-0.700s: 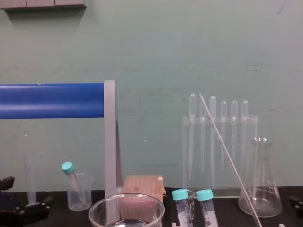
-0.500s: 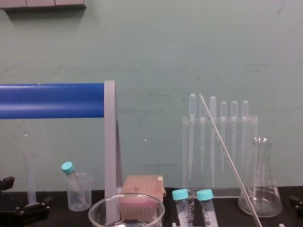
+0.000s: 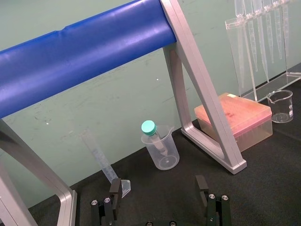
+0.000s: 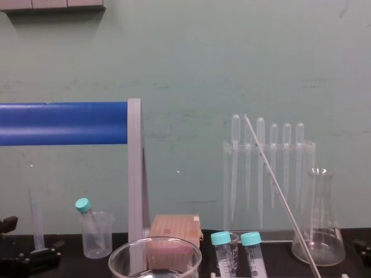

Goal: Hold the thermometer with one hand and immerse one end into the beaker, then reinsert it into the test tube rack.

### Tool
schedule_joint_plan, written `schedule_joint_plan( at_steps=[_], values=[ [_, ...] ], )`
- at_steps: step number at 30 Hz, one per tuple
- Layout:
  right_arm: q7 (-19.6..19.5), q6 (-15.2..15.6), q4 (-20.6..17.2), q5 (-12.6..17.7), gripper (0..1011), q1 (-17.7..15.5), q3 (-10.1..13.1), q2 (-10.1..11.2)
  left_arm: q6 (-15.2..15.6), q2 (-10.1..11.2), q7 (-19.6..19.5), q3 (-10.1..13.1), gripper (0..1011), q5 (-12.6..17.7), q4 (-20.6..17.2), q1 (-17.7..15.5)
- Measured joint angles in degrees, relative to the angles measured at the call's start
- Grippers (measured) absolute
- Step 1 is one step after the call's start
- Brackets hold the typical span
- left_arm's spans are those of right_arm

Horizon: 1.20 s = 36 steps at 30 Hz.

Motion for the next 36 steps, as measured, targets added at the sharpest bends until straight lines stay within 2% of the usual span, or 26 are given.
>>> schedule_joint_plan(
  at_steps=[36],
  values=[
    [0.00, 0.00, 0.00, 0.00, 1002, 0.00, 0.00, 0.00, 0.00, 0.00, 0.00, 0.00, 1008, 0.00, 0.00, 0.00]
  ],
)
